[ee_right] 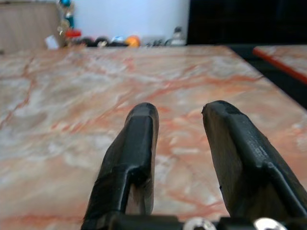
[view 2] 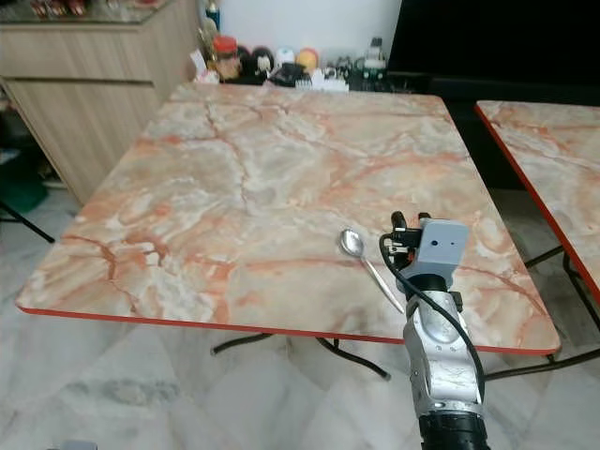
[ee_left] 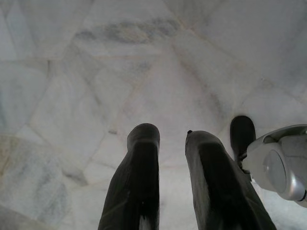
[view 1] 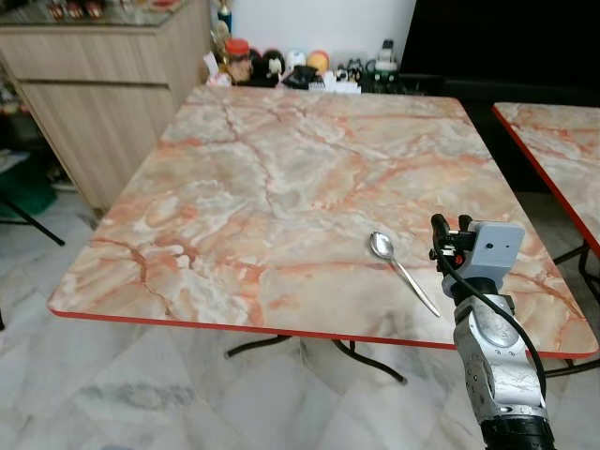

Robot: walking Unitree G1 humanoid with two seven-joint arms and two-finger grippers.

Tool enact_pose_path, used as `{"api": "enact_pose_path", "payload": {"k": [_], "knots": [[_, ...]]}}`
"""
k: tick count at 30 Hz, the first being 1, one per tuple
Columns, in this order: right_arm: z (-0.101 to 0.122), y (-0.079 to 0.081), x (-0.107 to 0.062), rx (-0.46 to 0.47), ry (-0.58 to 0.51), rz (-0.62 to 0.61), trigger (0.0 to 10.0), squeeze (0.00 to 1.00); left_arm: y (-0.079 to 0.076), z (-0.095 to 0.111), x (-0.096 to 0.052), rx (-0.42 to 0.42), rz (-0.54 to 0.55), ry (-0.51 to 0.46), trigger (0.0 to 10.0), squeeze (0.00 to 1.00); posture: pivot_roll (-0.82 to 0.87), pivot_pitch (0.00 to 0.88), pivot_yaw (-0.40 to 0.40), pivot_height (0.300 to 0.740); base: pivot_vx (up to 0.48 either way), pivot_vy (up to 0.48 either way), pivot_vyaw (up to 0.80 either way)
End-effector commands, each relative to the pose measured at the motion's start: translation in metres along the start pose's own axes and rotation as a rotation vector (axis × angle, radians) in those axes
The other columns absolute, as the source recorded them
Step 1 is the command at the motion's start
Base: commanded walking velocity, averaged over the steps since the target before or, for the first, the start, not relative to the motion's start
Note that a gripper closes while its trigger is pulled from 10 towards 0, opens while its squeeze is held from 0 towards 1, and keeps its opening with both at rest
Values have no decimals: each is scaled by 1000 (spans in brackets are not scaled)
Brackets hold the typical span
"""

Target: Setting the table

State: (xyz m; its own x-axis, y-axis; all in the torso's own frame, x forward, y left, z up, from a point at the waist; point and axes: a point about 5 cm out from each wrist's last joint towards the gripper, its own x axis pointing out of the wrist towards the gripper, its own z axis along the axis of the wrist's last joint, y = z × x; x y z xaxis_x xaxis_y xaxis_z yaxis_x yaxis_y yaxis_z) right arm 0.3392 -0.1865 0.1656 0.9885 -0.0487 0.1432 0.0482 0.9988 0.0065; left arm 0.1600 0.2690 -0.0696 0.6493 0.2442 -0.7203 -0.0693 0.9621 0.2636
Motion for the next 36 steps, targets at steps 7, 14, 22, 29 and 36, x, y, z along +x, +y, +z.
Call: {"api": "enact_pose_path", "payload": {"k": [7,14,22,29,36], "knots": [[-4,5,-2,-30,30,54,10000,0,3,-10,-3,11,3,32,10000,0,101,127,-25,740,155,0,0],[-7,7,-3,-13,53,59,10000,0,3,-11,-4,18,2,33,10000,0,100,128,-24,740,288,0,414],[-16,9,-7,-12,105,56,10000,0,-3,-12,-4,35,-35,38,10000,0,94,126,-23,740,68,0,0],[-25,11,-18,7,150,34,10000,0,-4,-12,-4,40,-39,35,10000,0,94,133,-21,740,0,0,0],[-47,4,-31,-45,321,71,10000,1000,-4,-13,-4,53,-48,38,10000,0,86,143,-21,740,0,0,0]]}}
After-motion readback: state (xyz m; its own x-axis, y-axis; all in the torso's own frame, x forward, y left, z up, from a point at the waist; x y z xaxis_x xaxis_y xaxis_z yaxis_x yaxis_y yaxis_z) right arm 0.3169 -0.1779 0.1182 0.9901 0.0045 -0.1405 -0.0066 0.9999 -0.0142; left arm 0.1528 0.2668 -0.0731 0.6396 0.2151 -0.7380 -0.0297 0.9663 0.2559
